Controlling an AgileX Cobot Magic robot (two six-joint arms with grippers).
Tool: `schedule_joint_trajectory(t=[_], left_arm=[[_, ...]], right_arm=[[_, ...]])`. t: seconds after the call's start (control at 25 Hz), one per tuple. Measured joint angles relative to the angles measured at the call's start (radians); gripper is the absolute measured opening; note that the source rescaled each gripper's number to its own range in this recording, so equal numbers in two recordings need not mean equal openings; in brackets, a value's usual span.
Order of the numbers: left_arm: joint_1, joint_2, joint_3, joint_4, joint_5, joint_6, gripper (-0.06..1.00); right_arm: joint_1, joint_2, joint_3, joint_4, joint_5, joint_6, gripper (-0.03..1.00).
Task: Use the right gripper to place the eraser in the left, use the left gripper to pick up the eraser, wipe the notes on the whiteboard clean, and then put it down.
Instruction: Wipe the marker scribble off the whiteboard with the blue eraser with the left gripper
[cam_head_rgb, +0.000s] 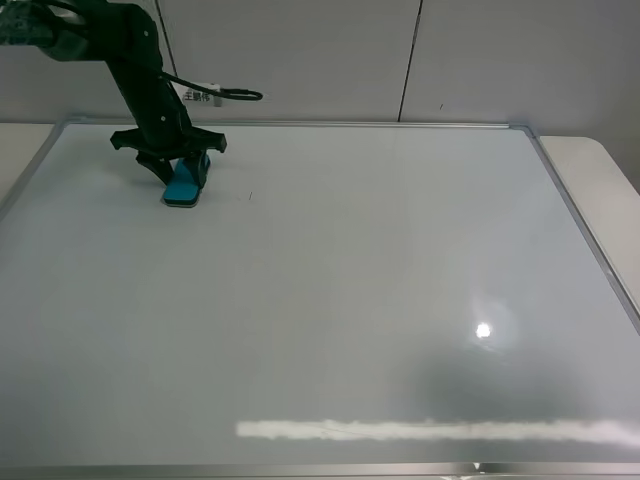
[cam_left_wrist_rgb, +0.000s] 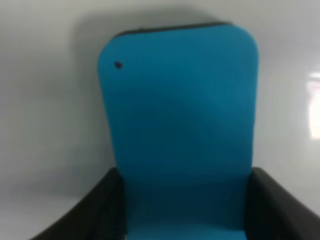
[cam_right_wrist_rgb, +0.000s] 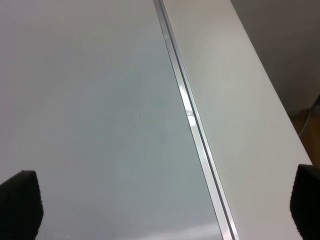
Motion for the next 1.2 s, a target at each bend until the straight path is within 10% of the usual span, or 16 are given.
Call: schedule_joint_trajectory(t=[0.4, 0.96, 1.2], left_arm=[[0.015, 0.000, -0.001, 0.030, 0.009, 0.002, 0.07], [-0.350, 0.008, -0.005, 0.023, 0.037, 0.003, 0.07], [-0.382, 0.008, 0.000, 0.018, 0.025, 0.016, 0.07]], right_arm=[[0.000, 0.000, 0.000, 0.000, 0.000, 0.000, 1.00], [0.000, 0.000, 0.000, 0.000, 0.000, 0.000, 1.00], [0.000, 0.000, 0.000, 0.000, 0.000, 0.000, 1.00]])
